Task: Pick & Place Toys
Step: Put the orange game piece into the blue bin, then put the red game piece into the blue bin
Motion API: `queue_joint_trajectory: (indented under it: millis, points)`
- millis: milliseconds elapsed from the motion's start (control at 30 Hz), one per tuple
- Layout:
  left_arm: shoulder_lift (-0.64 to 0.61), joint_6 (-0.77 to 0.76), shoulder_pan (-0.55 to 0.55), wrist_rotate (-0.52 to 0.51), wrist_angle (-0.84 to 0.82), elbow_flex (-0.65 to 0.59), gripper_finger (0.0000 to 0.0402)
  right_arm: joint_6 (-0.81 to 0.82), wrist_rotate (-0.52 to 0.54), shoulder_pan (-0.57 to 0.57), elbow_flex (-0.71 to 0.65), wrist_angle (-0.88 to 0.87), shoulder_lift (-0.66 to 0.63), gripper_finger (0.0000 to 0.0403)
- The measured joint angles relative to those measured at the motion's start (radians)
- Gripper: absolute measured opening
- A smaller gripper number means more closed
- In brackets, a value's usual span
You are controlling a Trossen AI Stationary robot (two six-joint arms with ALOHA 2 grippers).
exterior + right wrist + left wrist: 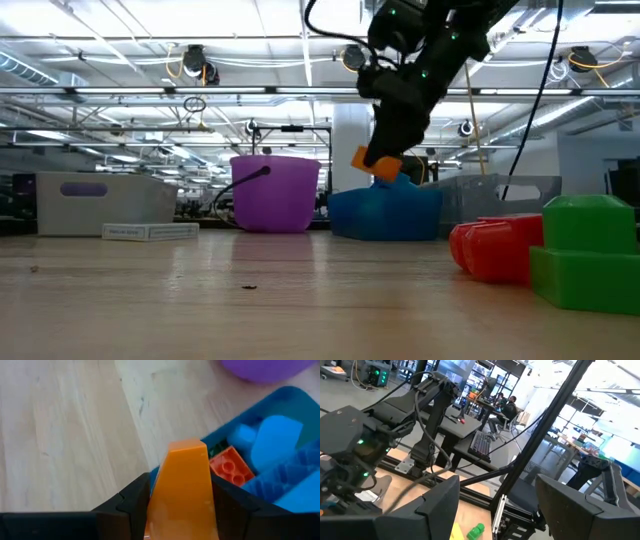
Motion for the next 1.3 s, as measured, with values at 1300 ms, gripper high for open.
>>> queue_joint_trajectory:
  millis: [1300]
  points:
    - [0.001, -0.011, -0.002, 0.034, 0.024, 0.0, 0.0266, 0.204, -0.278, 0.114, 0.0, 0.6, -0.152, 0.0247]
